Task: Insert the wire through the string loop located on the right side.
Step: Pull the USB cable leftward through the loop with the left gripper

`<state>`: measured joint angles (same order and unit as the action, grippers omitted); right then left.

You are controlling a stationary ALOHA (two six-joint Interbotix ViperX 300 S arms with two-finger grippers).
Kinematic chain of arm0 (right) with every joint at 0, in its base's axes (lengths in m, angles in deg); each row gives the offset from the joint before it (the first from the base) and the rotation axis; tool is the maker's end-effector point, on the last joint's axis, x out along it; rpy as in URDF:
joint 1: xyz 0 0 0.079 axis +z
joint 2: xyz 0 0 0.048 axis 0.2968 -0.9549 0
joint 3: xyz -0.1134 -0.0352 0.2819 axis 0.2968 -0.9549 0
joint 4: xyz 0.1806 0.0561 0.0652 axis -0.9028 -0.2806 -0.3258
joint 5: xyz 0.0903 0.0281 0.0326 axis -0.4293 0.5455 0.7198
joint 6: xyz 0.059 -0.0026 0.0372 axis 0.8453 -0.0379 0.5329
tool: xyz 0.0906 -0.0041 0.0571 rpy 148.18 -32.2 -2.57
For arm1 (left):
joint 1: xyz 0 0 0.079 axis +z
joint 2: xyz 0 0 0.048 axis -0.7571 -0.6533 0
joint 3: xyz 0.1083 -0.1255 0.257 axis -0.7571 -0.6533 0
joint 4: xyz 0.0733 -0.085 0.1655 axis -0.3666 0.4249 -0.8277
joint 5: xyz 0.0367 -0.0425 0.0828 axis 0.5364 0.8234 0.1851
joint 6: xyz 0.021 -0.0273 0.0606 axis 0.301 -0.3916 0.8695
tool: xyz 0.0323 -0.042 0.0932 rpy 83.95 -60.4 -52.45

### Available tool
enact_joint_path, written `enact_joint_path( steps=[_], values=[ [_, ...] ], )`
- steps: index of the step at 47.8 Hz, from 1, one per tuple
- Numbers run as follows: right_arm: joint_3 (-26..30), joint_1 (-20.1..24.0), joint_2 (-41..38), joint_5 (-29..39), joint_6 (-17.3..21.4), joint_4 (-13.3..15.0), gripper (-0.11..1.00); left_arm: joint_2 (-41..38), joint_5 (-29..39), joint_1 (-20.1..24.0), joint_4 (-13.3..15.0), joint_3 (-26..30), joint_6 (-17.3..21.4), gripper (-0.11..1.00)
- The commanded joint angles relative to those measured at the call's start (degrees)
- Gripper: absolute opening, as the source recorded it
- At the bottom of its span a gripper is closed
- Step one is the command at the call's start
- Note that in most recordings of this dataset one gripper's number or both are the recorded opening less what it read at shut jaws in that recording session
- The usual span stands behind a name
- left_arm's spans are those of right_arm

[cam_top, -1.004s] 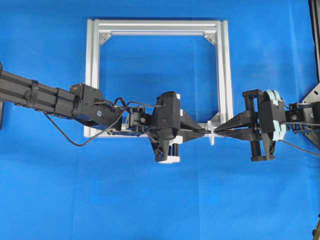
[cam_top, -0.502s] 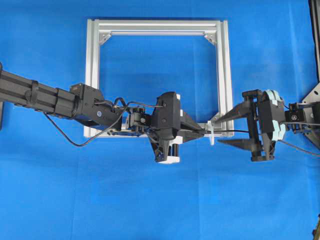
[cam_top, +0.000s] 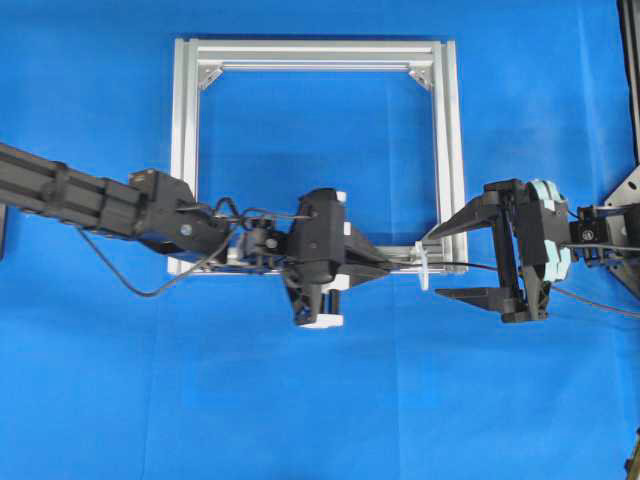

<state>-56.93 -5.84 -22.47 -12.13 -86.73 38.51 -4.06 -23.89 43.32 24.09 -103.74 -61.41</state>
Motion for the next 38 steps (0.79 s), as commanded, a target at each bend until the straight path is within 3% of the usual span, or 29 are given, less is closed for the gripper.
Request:
enact_joint_path(
  steps=[1,19,38],
  values=[
    [1.23,0.0,0.35,-0.26,0.09,-0.18,0.95,4.66,-0.53,-0.7,-0.09,-2.29,0.09,0.08],
    [2.99,0.0,0.35,1.76,0.26,-0.18,0.95,17.58,-8.17,-2.9,-0.09,-21.27,-0.53,0.08],
    [5.45,0.0,0.35,5.71,0.44,-0.53,0.95,29.97,-8.61,-2.9,-0.09,-39.64,-2.02,0.08]
  ],
)
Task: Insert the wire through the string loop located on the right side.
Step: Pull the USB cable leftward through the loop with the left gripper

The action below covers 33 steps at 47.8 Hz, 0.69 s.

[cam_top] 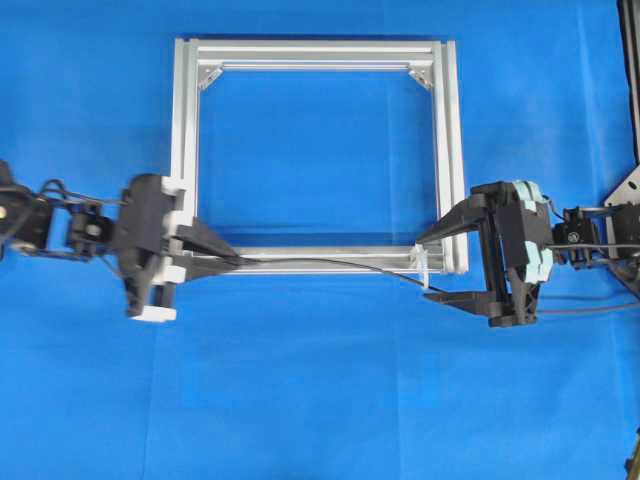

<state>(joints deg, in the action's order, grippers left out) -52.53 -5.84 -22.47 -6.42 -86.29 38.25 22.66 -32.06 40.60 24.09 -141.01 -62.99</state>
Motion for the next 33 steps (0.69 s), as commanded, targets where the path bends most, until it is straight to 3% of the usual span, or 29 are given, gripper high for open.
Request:
enact_joint_path(
  steps=[1,17,33],
  values=[
    [1.05,0.0,0.35,-0.09,0.0,-0.26,0.95,3.87,-0.44,-0.18,-0.09,-3.16,-0.53,0.07],
    [1.23,0.09,0.35,0.53,0.09,-0.18,0.95,13.1,0.18,-0.26,-0.09,-12.66,-1.14,0.08],
    [1.23,0.0,0.35,0.53,0.09,-0.18,0.95,13.27,3.78,-0.26,-0.09,-11.95,-1.05,0.07]
  ],
)
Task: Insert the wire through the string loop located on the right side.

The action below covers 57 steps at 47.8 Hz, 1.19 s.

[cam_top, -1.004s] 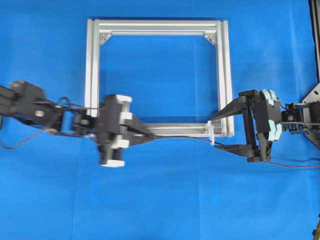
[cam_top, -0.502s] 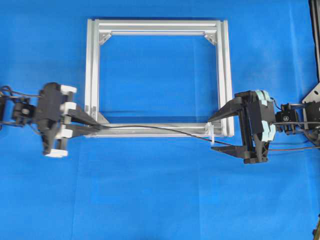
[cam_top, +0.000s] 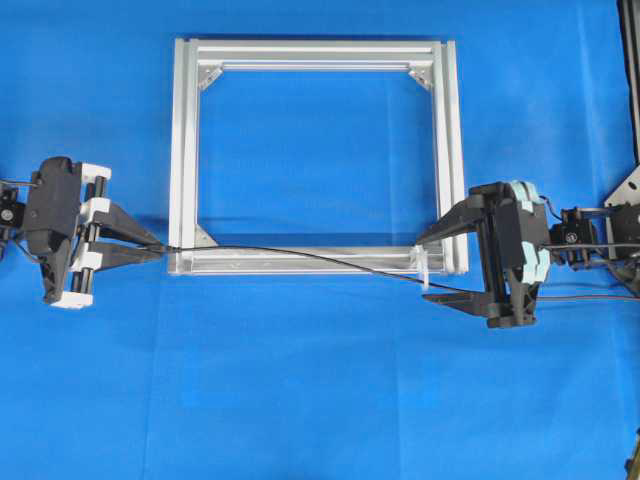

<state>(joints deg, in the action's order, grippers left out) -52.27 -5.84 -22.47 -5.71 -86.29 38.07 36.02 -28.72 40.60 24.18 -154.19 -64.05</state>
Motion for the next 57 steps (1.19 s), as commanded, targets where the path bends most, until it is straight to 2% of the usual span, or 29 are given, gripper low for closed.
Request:
enact_joint_path(
  steps=[1,14,16,26,29,36,47,57],
  values=[
    [0.97,0.0,0.35,-0.18,0.09,-0.09,0.95,-0.18,0.62,-0.18,-0.18,1.41,0.0,0.08],
    [0.97,0.0,0.35,-0.18,0.09,-0.09,0.95,-0.7,2.2,-0.26,-0.18,2.29,-0.09,0.08],
    [0.97,0.09,0.35,-0.18,0.09,-0.09,0.95,-0.79,2.29,-0.26,-0.18,2.29,-0.09,0.13],
    [1.05,0.09,0.35,-0.18,0.09,-0.09,0.95,-0.62,3.43,-0.18,-0.18,2.11,-0.09,0.75],
    [1.23,0.09,0.35,0.18,0.0,-0.09,0.95,-0.53,4.13,-0.18,-0.18,1.93,0.0,0.86],
    [1.67,0.09,0.35,1.93,-0.09,0.0,0.95,-0.26,4.39,-0.18,-0.18,1.85,-0.09,0.79],
    [2.29,0.09,1.58,2.81,-0.18,0.0,0.95,0.44,4.39,-0.18,-0.18,2.99,-0.09,0.79],
    [3.34,0.0,7.65,8.17,-0.62,0.0,0.95,4.75,5.98,-0.18,-0.18,5.98,0.88,0.79]
  ],
)
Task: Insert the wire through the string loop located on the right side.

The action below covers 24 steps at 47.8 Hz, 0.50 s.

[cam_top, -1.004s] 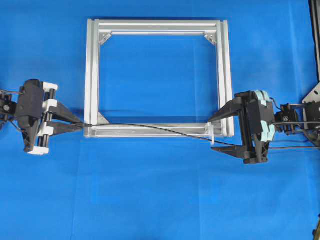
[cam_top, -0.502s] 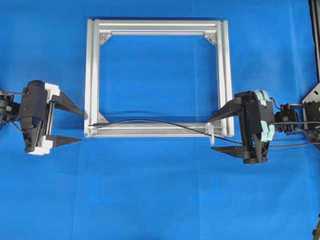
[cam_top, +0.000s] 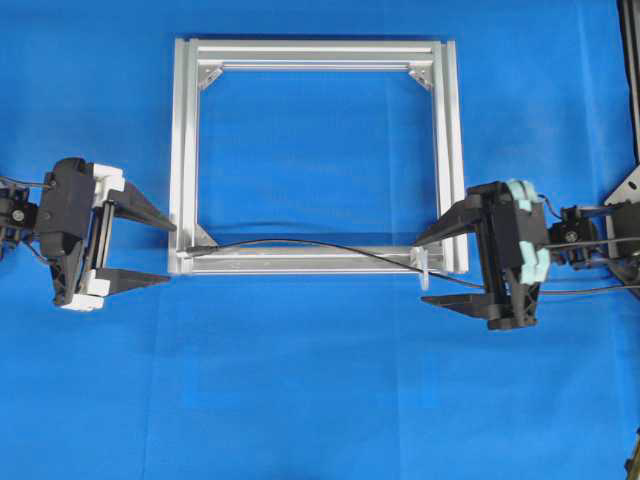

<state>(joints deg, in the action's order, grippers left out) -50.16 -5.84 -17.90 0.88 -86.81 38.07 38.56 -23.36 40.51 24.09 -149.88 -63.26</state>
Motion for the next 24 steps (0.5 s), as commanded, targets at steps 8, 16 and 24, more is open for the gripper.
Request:
enact_joint_path(
  steps=[8,16,24],
  values=[
    [0.97,0.0,8.79,3.96,-0.44,0.0,0.95,5.36,3.16,0.0,-0.09,2.55,0.0,0.79],
    [0.35,0.0,11.87,4.13,-0.62,0.18,0.95,7.82,3.52,0.0,-0.09,2.64,0.0,0.79],
    [0.26,-0.09,11.78,4.13,-0.62,0.18,0.95,7.91,3.52,0.35,-0.09,2.64,0.0,0.79]
  ],
)
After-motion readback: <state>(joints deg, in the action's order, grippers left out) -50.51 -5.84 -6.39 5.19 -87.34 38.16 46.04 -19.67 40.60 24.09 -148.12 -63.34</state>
